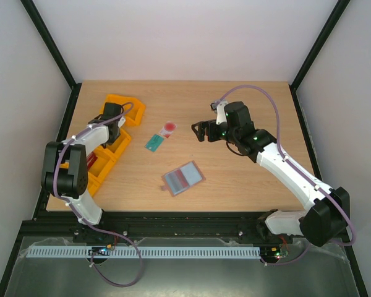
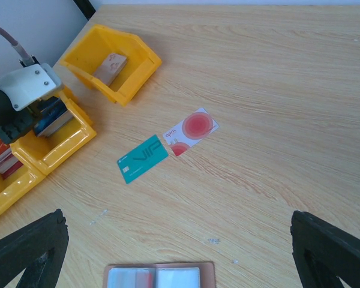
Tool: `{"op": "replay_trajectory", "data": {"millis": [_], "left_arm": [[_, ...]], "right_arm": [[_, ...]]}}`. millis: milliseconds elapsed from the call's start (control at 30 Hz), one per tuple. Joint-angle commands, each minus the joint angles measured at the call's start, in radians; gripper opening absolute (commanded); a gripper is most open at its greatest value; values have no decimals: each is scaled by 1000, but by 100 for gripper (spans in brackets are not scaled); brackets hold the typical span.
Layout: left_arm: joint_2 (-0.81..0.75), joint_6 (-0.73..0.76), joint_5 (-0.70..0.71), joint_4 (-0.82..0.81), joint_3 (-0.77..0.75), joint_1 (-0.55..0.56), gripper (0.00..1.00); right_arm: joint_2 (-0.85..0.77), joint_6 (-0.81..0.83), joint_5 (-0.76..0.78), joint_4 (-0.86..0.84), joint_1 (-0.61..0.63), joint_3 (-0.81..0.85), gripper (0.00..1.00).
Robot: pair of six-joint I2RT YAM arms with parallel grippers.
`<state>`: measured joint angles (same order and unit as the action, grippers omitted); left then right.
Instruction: Take the credit cards out of the card holder
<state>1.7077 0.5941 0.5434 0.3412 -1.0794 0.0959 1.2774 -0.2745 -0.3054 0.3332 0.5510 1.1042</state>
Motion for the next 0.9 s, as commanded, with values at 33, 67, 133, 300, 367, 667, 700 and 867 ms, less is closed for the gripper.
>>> {"op": "replay_trajectory", "data": {"millis": [33, 67, 133, 300, 367, 667, 700, 867], "left_arm": [[11, -11, 20, -45, 29, 0, 2], [13, -8, 23, -52, 33, -1, 2], [17, 12, 40, -82, 49, -1, 2], [29, 19, 23, -98, 64, -1, 2], [27, 0, -20, -75, 61, -1, 6], [12, -39, -82, -9, 26, -2, 41], [8, -45, -92, 1, 12, -2, 42], [-3, -97, -186, 88, -70, -11, 43]], "right_arm": [[-12, 12, -2, 15, -3, 12, 99], [-11, 12, -3, 15, -3, 14, 99], [-9, 12, -4, 15, -3, 14, 99], [-9, 14, -6, 16, -3, 16, 99], [-8, 15, -6, 16, -4, 16, 99], [-6, 14, -9, 15, -4, 14, 99], [-7, 14, -9, 15, -3, 14, 99], [-7, 15, -11, 13, -3, 12, 99]]}}
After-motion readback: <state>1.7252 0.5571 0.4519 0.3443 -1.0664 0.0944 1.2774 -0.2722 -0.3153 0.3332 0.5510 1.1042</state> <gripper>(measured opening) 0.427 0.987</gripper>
